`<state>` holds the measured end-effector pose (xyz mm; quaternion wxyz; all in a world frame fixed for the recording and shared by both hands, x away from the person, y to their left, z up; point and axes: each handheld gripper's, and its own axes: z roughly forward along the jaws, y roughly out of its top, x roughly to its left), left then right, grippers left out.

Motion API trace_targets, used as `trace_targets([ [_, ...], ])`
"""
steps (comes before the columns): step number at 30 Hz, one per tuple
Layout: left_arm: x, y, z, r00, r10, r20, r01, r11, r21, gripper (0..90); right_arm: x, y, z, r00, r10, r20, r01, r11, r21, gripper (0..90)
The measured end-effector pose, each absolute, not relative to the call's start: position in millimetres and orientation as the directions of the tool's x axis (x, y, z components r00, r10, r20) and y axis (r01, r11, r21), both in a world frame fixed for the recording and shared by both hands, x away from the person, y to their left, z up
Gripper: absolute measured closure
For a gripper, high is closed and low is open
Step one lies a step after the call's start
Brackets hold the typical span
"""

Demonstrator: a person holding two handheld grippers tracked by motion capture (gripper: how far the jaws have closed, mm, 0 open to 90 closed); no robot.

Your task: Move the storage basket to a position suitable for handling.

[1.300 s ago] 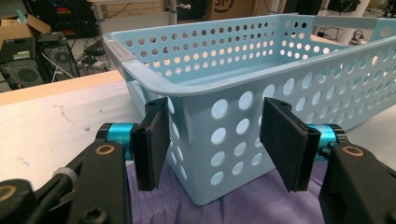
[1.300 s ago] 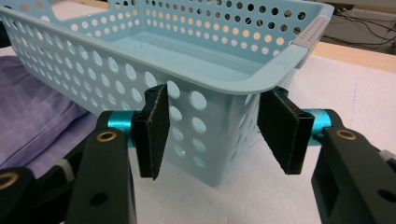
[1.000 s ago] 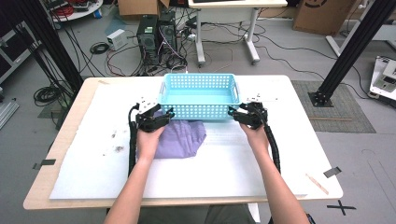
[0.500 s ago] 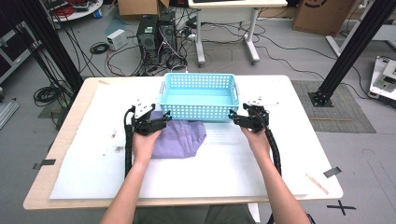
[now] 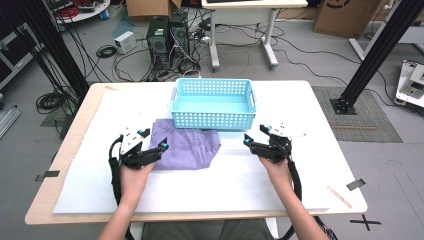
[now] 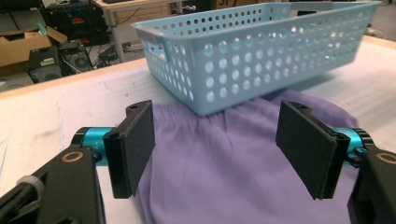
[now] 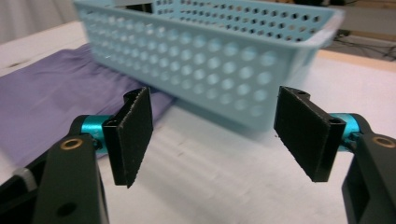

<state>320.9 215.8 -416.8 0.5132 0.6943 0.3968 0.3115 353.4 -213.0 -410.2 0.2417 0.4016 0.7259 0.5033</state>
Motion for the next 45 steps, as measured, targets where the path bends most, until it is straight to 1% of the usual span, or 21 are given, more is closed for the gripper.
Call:
trace_targets([
  [3,304,227,-422,0.491,0.871,-0.002,0.249,-0.139,0.958,28.3,343,-204,-415,-0.594,0.801,0.07,0.351,0.18,0.919,28.5],
  [5,298,234,-425,0.477,0.879,-0.011,0.286,-0.144,0.947,28.3,337,-196,-420,-0.611,0.788,0.079,0.355,0.183,0.917,28.5],
  [9,292,251,-433,0.457,0.888,-0.052,0.343,-0.123,0.931,28.3,331,-175,-425,-0.637,0.765,0.097,0.376,0.198,0.905,28.5],
  [12,292,258,-438,0.446,0.893,-0.055,0.363,-0.124,0.924,28.3,329,-158,-428,-0.655,0.751,0.083,0.377,0.23,0.897,28.5],
  [15,295,263,-444,0.432,0.899,-0.074,0.399,-0.117,0.909,28.3,328,-143,-430,-0.661,0.744,0.098,0.398,0.236,0.886,27.7],
  [19,300,265,-448,0.431,0.897,-0.095,0.445,-0.12,0.887,28.9,332,-124,-436,-0.66,0.739,0.136,0.459,0.253,0.851,25.2],
  [22,302,263,-448,0.42,0.903,-0.094,0.463,-0.123,0.878,30.5,335,-109,-441,-0.645,0.753,0.129,0.492,0.28,0.824,24.9],
  [24,304,263,-448,0.419,0.901,-0.113,0.487,-0.118,0.865,31.6,338,-102,-444,-0.64,0.755,0.147,0.515,0.279,0.811,24.5],
  [27,307,261,-449,0.414,0.899,-0.144,0.528,-0.108,0.842,32.0,341,-92,-446,-0.619,0.773,0.14,0.548,0.297,0.782,23.6],
  [29,309,258,-449,0.41,0.903,-0.129,0.55,-0.132,0.825,32.5,344,-87,-446,-0.608,0.781,0.144,0.577,0.31,0.755,22.8],
  [32,312,254,-450,0.407,0.906,-0.118,0.58,-0.157,0.799,33.8,348,-82,-448,-0.591,0.794,0.138,0.618,0.337,0.71,23.9],
  [33,313,253,-451,0.407,0.906,-0.117,0.59,-0.162,0.791,34.0,349,-82,-448,-0.588,0.796,0.143,0.632,0.342,0.696,25.0],
  [36,315,252,-451,0.419,0.899,-0.126,0.607,-0.174,0.776,41.4,349,-81,-448,-0.59,0.799,0.116,0.628,0.364,0.688,28.3],
  [38,315,251,-451,0.408,0.903,-0.132,0.611,-0.163,0.775,42.4,347,-79,-448,-0.592,0.801,0.083,0.616,0.384,0.688,32.1],
  [39,314,251,-451,0.401,0.905,-0.14,0.614,-0.152,0.774,42.9,346,-78,-448,-0.593,0.803,0.066,0.609,0.393,0.689,37.4],
  [40,314,251,-451,0.397,0.905,-0.154,0.618,-0.14,0.774,44.0,345,-78,-447,-0.601,0.797,0.058,0.6,0.402,0.691,44.8],
  [43,313,247,-451,0.397,0.905,-0.155,0.616,-0.138,0.775,48.5,343,-77,-448,-0.627,0.777,0.057,0.581,0.418,0.699,56.5],
  [45,313,242,-451,0.412,0.898,-0.158,0.614,-0.145,0.776,54.7,342,-76,-447,-0.641,0.765,0.056,0.572,0.428,0.7,62.7],
])
